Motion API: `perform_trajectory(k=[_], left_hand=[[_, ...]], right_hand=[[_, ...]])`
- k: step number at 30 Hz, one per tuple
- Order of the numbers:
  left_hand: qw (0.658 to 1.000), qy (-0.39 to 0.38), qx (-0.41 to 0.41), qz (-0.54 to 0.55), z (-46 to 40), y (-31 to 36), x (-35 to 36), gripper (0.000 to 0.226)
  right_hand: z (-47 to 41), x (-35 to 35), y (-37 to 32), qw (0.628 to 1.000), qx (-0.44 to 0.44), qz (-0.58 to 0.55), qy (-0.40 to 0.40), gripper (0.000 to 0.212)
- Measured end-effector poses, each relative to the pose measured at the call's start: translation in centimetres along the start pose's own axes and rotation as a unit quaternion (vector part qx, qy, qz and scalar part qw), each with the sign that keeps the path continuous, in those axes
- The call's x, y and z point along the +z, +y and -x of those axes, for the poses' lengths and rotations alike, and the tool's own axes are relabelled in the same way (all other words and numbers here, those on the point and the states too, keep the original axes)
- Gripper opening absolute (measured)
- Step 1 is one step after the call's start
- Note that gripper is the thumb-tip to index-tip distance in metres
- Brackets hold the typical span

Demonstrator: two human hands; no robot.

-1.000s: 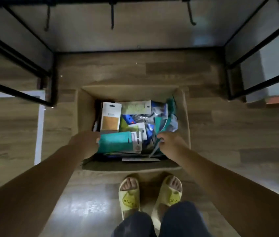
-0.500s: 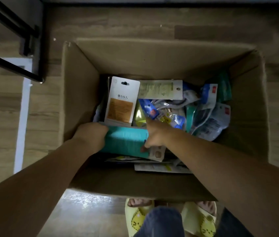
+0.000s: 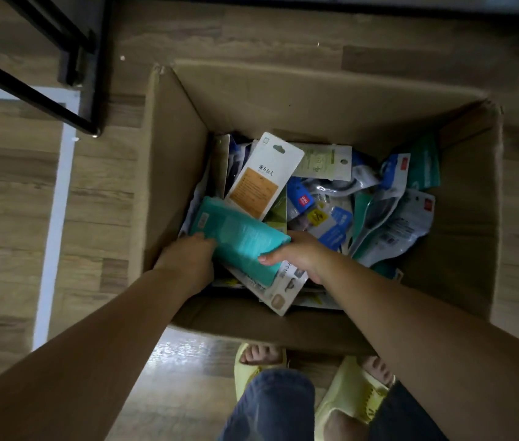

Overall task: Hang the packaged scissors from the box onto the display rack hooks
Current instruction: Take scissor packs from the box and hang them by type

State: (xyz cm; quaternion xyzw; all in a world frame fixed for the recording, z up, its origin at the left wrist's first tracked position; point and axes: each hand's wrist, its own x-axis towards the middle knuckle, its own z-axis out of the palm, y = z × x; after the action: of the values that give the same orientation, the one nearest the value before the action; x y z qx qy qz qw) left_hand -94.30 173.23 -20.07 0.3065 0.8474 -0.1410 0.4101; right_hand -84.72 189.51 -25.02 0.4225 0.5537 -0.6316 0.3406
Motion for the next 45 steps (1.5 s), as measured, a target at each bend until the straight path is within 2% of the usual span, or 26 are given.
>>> perform_trajectory(k=[3, 7, 9, 11, 13, 15, 18, 19, 22, 26, 28, 29, 33, 36, 38, 42, 45], left_hand=[[0.995, 0.053, -0.005, 0.085, 2.2, 0.6, -0.9, 0.033], [0.959, 0.086, -0.058, 0.264, 6.5, 1.8, -3.6, 0.034], [0.917, 0.065, -0.096, 0.382, 8.8, 2.7, -5.6, 0.032], [0.860, 0.034, -0.114, 0.496, 11.4, 3.6, -7.9, 0.034], [0.802, -0.014, -0.123, 0.584, 14.3, 4.4, -10.4, 0.047], [0.745, -0.064, -0.141, 0.649, 17.6, 5.0, -13.0, 0.062], [0.680, -0.106, -0.153, 0.710, 23.2, 5.8, -17.5, 0.072], [0.660, -0.113, -0.136, 0.730, 25.1, 6.1, -19.2, 0.075], [0.591, -0.093, -0.015, 0.801, 30.1, 6.5, -24.6, 0.072], [0.506, -0.045, 0.137, 0.850, 36.0, 7.9, -32.5, 0.049], [0.502, -0.013, 0.193, 0.843, 39.0, 8.4, -35.7, 0.030], [0.507, 0.005, 0.212, 0.835, 40.5, 8.5, -37.2, 0.029], [0.520, 0.044, 0.275, 0.808, 46.5, 8.9, -42.3, 0.044], [0.501, 0.031, 0.314, 0.806, 50.3, 9.0, -45.3, 0.074], [0.486, 0.017, 0.344, 0.803, 52.4, 8.7, -47.0, 0.074], [0.523, 0.068, 0.377, 0.761, 56.1, 8.0, -50.9, 0.088], [0.525, 0.103, 0.431, 0.727, 58.4, 7.9, -53.5, 0.074]], right_hand=[[2.8, -0.8, -0.6, 0.998, 0.000, -0.045, 0.041, 0.028], [9.3, -2.7, -1.3, 0.992, 0.024, -0.094, 0.079, 0.041], [13.2, -3.6, -1.6, 0.991, 0.019, -0.103, 0.080, 0.041], [17.5, -4.3, -2.2, 0.992, 0.009, -0.104, 0.074, 0.038], [21.8, -4.9, -3.1, 0.993, -0.007, -0.097, 0.066, 0.035], [26.4, -5.4, -4.5, 0.995, -0.027, -0.076, 0.057, 0.034], [34.0, -6.3, -7.6, 0.996, -0.064, -0.066, 0.021, 0.028], [36.7, -6.5, -8.9, 0.995, -0.079, -0.064, 0.002, 0.027], [44.1, -6.8, -12.7, 0.990, -0.125, -0.051, -0.035, 0.035], [52.2, -7.9, -17.4, 0.975, -0.215, -0.060, 0.013, 0.033], [55.6, -8.6, -19.5, 0.964, -0.262, -0.049, 0.026, 0.036], [57.1, -8.8, -20.5, 0.960, -0.277, -0.038, 0.028, 0.036], [63.3, -9.5, -23.7, 0.936, -0.347, 0.013, 0.051, 0.033], [67.5, -10.0, -25.3, 0.919, -0.393, 0.031, 0.022, 0.035], [69.7, -10.1, -26.5, 0.912, -0.406, 0.055, 0.013, 0.037], [73.3, -9.9, -29.5, 0.904, -0.410, 0.117, 0.027, 0.051], [75.9, -10.0, -31.9, 0.895, -0.426, 0.126, 0.049, 0.046]])
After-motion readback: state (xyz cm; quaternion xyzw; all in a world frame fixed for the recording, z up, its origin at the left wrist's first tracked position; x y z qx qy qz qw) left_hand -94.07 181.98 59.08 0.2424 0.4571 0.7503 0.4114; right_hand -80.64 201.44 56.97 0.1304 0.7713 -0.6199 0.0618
